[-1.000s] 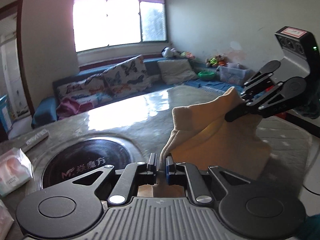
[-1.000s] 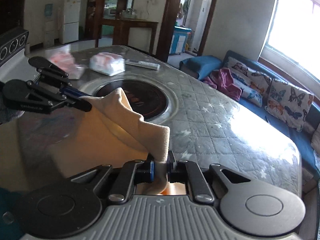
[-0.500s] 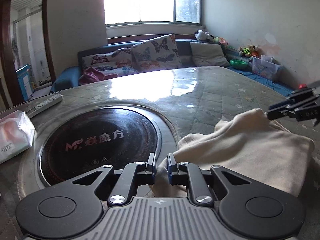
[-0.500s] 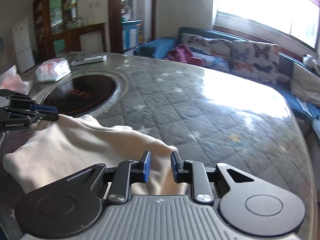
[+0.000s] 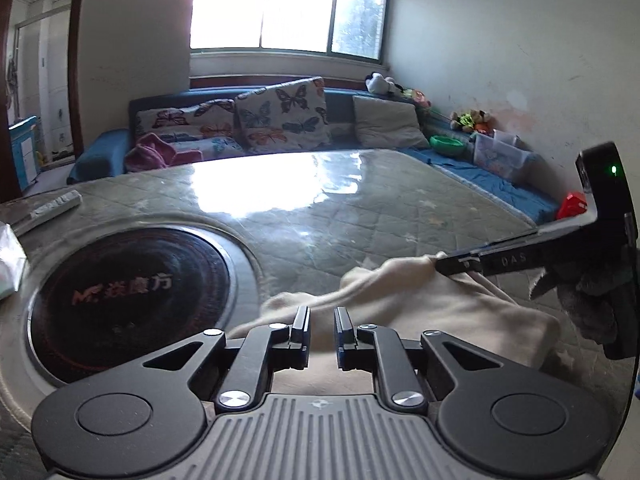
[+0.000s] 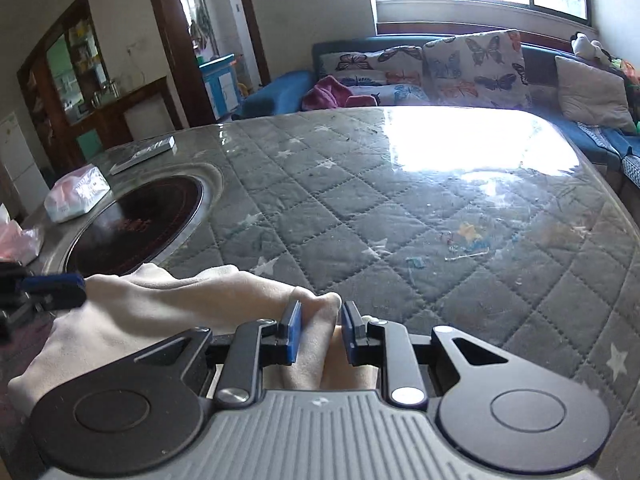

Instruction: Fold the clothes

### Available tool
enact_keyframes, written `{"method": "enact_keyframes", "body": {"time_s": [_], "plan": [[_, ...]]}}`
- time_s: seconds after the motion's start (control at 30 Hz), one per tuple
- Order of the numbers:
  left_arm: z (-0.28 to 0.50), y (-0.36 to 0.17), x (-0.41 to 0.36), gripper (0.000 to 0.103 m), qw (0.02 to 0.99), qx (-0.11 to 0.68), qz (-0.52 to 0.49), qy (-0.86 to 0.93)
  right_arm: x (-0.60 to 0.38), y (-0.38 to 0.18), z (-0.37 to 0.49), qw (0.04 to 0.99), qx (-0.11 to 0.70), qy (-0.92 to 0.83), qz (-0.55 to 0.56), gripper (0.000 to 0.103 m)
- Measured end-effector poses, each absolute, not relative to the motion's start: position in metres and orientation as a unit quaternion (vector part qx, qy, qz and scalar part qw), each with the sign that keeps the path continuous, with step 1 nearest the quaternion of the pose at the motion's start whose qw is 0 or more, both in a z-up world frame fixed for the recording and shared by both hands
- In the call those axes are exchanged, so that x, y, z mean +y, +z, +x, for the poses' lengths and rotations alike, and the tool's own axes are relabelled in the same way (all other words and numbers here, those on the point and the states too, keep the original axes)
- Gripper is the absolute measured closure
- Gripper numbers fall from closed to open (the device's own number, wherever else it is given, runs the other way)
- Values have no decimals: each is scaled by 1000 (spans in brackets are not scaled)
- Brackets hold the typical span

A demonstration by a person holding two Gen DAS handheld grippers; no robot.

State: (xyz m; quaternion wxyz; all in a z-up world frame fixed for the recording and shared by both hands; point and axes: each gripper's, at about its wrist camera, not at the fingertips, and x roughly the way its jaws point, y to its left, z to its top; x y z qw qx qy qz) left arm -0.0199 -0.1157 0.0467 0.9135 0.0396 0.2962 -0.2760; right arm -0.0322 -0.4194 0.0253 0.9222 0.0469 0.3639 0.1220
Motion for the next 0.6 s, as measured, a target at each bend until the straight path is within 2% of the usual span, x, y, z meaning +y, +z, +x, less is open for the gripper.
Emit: {"method": "enact_keyframes", "body": {"time_s": [0.2, 0.27, 0.33, 0.6], "plan": [[-21, 38, -123, 89, 900, 315, 31, -299, -421, 18, -32, 920, 365, 117, 76, 82], [-26, 36, -127, 89, 897, 316, 40, -306, -422, 19, -33, 922, 361, 116, 85, 96], [-27, 35, -128, 89, 894, 318, 43, -311, -423, 19, -35, 923, 356, 115, 94, 99], [-23, 28, -124, 89, 884, 333, 42, -325, -418, 47, -65, 944, 318, 62, 60, 99]]}}
